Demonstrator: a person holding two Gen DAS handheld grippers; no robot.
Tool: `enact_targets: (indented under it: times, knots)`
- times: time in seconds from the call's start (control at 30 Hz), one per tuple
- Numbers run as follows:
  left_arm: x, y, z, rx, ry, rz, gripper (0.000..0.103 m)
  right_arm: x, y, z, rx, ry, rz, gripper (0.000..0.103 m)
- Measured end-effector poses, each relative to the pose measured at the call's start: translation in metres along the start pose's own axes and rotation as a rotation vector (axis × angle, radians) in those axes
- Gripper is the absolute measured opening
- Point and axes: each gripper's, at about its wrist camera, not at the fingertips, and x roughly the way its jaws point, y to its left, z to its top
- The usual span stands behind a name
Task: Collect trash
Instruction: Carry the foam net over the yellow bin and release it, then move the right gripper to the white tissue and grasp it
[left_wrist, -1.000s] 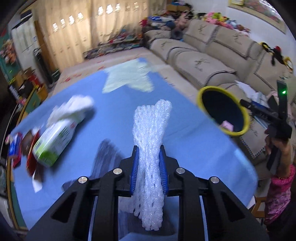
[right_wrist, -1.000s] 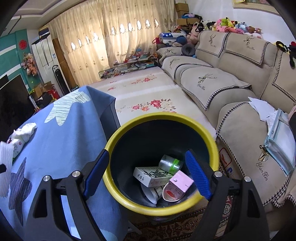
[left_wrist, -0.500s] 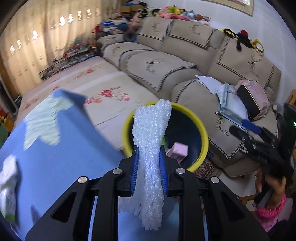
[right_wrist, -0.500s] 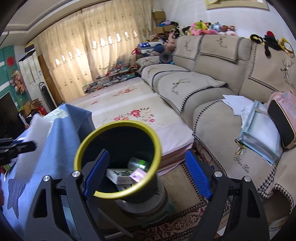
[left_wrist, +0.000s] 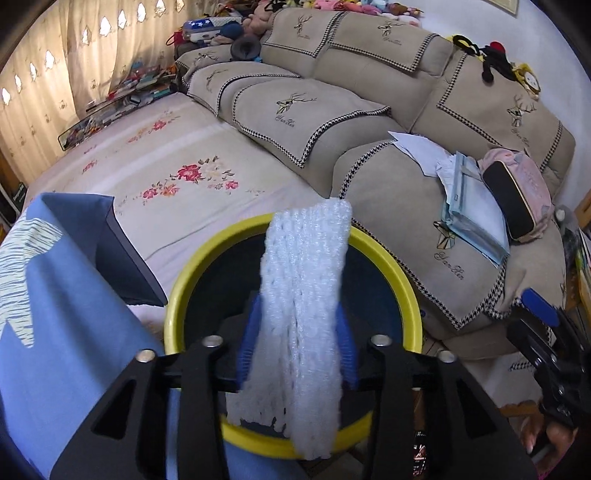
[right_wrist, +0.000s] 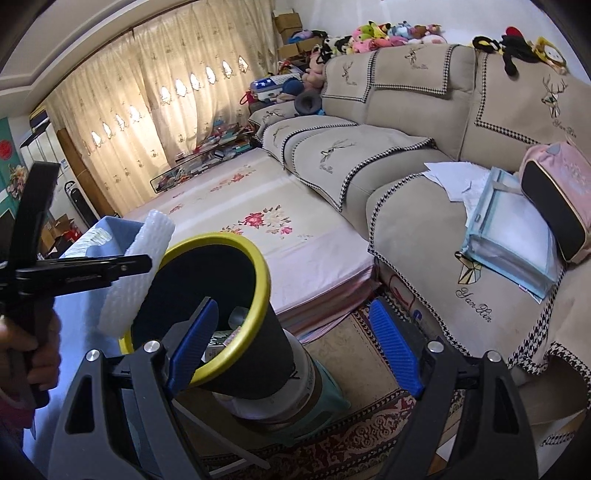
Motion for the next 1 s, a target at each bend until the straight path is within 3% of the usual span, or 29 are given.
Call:
enact_targets:
  times: [0.03,0.2,0.37,0.47,0.6,0.77,1.0]
  knots:
    - [0.003,0.002,0.0,-0.005,-0.007,0.009,0.063,0.0,-0.001,0.001,0.001,-0.001,-0.001,0.08]
    - [-0.002,0.007,-0.002,-0.023,-0.024,0.003,0.085,-0.004,0.003,0.001,-0.003,-0.007,0.004,0.08]
    - [-0.034,0.017,-0.012,-0.029,-0.073,0.0,0.087,-0.01,0.015,0.0,-0.021,-0.014,0.02,0.08]
    - [-0.069,0.03,-0.024,-0.06,-0.139,-0.01,0.088,-0.014,0.025,0.0,-0.038,-0.015,0.023,0.08]
    - [-0.13,0.061,-0.054,-0.108,-0.261,0.033,0.093,-0.016,0.041,0.001,-0.068,-0.015,0.03,0.081]
    - [-0.205,0.117,-0.12,-0.183,-0.399,0.141,0.098,-0.016,0.074,-0.001,-0.123,-0.008,0.058,0.082]
    - [-0.287,0.207,-0.227,-0.314,-0.51,0.304,0.098,-0.011,0.168,-0.005,-0.277,0.023,0.164,0.082]
